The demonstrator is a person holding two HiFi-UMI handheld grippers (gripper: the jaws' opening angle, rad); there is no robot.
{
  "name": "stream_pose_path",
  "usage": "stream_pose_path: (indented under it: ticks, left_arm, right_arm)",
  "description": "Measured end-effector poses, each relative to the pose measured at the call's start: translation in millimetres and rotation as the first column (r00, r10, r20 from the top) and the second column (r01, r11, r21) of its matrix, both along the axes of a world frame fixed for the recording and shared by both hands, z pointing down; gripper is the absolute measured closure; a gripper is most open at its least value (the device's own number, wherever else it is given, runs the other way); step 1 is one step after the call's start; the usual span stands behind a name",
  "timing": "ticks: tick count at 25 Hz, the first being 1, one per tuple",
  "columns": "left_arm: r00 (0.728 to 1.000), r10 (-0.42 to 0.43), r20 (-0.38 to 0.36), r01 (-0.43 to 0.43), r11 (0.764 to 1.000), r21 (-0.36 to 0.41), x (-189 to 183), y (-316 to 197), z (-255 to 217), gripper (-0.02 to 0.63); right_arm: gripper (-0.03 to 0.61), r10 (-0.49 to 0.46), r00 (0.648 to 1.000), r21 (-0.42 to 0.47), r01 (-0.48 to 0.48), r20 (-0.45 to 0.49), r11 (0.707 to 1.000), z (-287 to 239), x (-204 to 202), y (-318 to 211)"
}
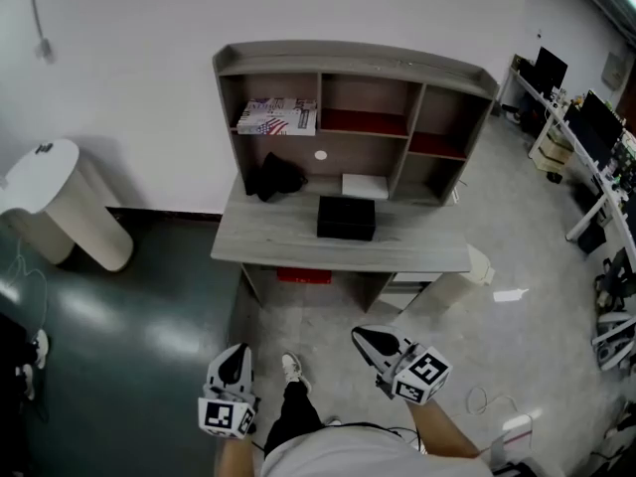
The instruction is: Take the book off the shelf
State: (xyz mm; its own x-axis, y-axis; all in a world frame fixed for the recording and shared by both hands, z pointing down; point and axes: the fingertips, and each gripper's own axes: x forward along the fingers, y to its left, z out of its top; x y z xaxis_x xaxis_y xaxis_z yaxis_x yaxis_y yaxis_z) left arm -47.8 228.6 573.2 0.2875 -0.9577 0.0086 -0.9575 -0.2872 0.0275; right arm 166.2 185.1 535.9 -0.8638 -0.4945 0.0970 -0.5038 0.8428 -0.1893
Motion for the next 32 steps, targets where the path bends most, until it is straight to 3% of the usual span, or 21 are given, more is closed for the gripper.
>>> stream_pose_path:
  ticks: [8,18,21,26,29,32]
  left_arm:
    - [0.996,0.066,-0.054,-0.065,0.998,0.021,-33.5,-122.7,-0.7,0.597]
    - [0.987,0.162,-0.019,-0.160,0.983,0.092,-100.3,-283.2,-40.0,0.597]
    - [0.984,0.178,-0.026,-0.174,0.979,0.109,-98.3,-306.5,-46.5,0.597]
    - [0.979,0.194,-0.055,-0.191,0.980,0.061,-80.8,-322.2,-28.2,0.597]
    - [0.985,0.164,-0.047,-0.162,0.986,0.035,-81.2,-329.5,-22.3,0.597]
    - [0.994,0.100,-0.037,-0.097,0.994,0.057,-87.1,-339.3,-38.7,0.597]
  right_arm:
    - [0.557,0.068,0.996,-0.068,-0.071,-0.054,0.995,9.2,-35.0,-102.5]
    - [0.557,0.112,0.990,0.007,-0.112,-0.080,0.994,-40.4,-110.9,-227.3]
    - [0.557,0.136,0.988,0.008,-0.136,-0.077,0.991,-46.6,-110.5,-245.1]
    - [0.557,0.127,0.990,0.002,-0.127,-0.064,0.992,-47.8,-110.7,-276.2]
    - [0.557,0.091,0.995,-0.002,-0.091,-0.040,0.996,-44.7,-114.1,-294.9]
    - [0.557,0.044,0.999,0.003,-0.044,-0.025,0.999,-42.8,-115.8,-314.4]
